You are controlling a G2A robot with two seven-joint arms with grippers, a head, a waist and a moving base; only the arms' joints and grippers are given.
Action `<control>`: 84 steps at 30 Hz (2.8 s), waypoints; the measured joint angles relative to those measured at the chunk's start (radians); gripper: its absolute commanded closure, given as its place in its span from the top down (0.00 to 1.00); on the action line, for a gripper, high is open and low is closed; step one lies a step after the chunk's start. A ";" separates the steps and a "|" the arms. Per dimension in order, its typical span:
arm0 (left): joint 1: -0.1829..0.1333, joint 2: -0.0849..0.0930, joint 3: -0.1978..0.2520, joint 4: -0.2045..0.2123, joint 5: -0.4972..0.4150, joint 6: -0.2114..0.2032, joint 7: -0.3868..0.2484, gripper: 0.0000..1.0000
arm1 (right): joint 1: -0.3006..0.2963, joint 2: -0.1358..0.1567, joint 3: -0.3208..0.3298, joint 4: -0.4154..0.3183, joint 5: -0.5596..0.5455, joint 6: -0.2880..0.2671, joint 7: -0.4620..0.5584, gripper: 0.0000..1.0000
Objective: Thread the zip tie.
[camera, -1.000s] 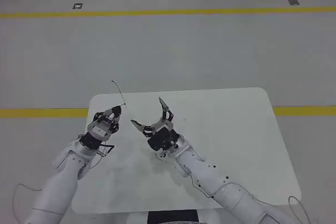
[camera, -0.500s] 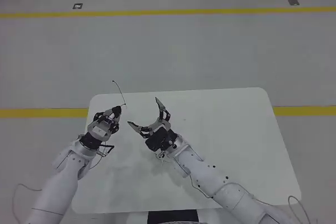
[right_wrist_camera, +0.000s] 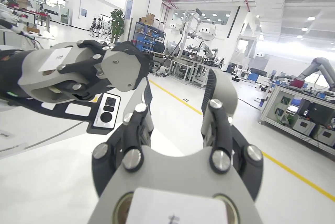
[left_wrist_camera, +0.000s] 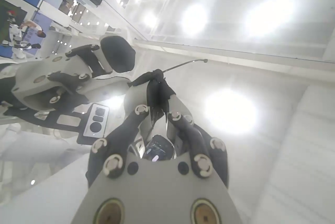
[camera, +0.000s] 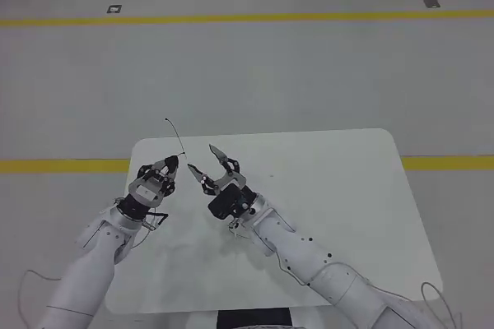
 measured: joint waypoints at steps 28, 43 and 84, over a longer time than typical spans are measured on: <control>0.000 0.000 0.000 0.000 0.000 0.000 0.000 0.00 | 0.014 -0.029 -0.005 0.028 0.000 -0.008 -0.011 0.27; 0.000 0.000 0.000 0.000 0.000 0.000 0.000 0.00 | 0.016 -0.042 -0.014 0.035 0.000 -0.021 -0.025 0.15; 0.000 0.000 0.000 0.000 0.000 0.000 0.000 0.00 | 0.039 -0.066 -0.008 0.083 0.000 -0.034 -0.048 0.00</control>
